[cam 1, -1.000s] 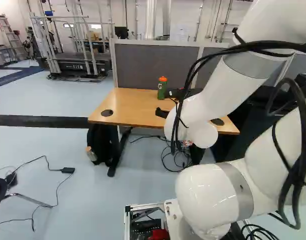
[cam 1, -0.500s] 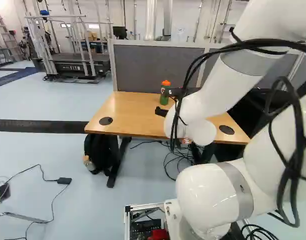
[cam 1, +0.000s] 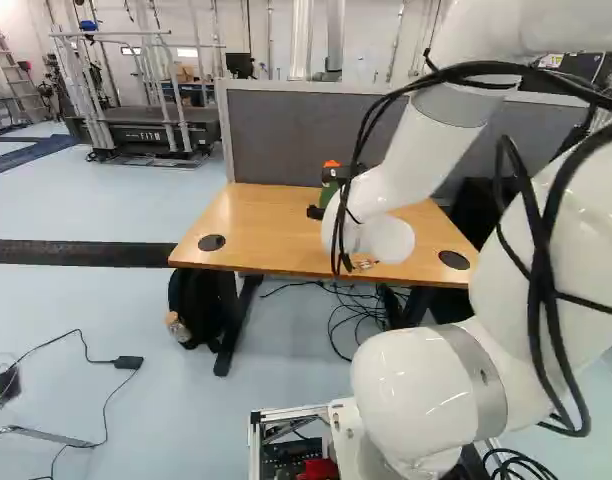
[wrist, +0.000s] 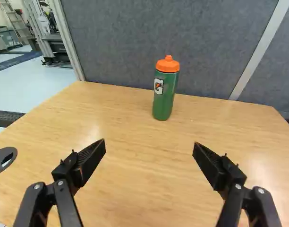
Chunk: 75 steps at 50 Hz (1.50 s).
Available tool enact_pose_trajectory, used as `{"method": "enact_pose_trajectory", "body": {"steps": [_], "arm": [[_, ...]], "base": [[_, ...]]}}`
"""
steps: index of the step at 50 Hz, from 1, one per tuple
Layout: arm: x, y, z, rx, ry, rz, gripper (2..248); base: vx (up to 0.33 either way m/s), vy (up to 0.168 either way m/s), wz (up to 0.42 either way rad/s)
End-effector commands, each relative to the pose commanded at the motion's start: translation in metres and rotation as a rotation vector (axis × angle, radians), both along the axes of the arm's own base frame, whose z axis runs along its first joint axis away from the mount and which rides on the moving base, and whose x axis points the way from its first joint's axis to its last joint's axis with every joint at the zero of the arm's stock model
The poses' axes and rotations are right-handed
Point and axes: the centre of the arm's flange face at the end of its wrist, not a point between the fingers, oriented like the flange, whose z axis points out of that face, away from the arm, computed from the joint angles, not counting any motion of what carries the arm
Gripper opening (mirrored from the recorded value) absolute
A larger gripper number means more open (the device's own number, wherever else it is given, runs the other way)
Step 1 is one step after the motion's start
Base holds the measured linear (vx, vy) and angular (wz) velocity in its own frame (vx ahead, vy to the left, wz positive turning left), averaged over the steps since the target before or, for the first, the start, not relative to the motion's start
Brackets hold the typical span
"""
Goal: Pick up the green bottle from the table
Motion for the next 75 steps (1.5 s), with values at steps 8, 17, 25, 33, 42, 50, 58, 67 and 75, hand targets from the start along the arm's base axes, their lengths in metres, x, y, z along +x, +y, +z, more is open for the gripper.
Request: {"method": "enact_pose_trajectory", "body": {"steps": [8,17,25,33,42,50,58,67,75], "arm": [[0.017,-0.002,0.001,0.000,0.000,-0.004,247],[0.036,-0.004,0.002,0.000,-0.010,-0.010,247],[0.053,-0.006,0.003,0.000,-0.024,-0.016,247],[0.070,-0.008,0.003,0.003,-0.036,-0.027,247],[0.088,-0.011,0.002,0.007,-0.040,-0.045,247],[0.106,-0.014,-0.006,0.012,-0.031,-0.063,247],[0.123,-0.018,-0.015,0.016,-0.022,-0.081,247],[0.143,-0.021,-0.025,0.021,-0.027,-0.101,247],[0.161,-0.024,-0.033,0.024,-0.047,-0.118,247]], "base": [[0.000,0.000,0.000],[0.000,0.000,0.000],[0.000,0.000,0.000],[0.000,0.000,0.000],[0.000,0.000,0.000],[0.000,0.000,0.000],[0.000,0.000,0.000],[0.000,0.000,0.000],[0.000,0.000,0.000]]}}
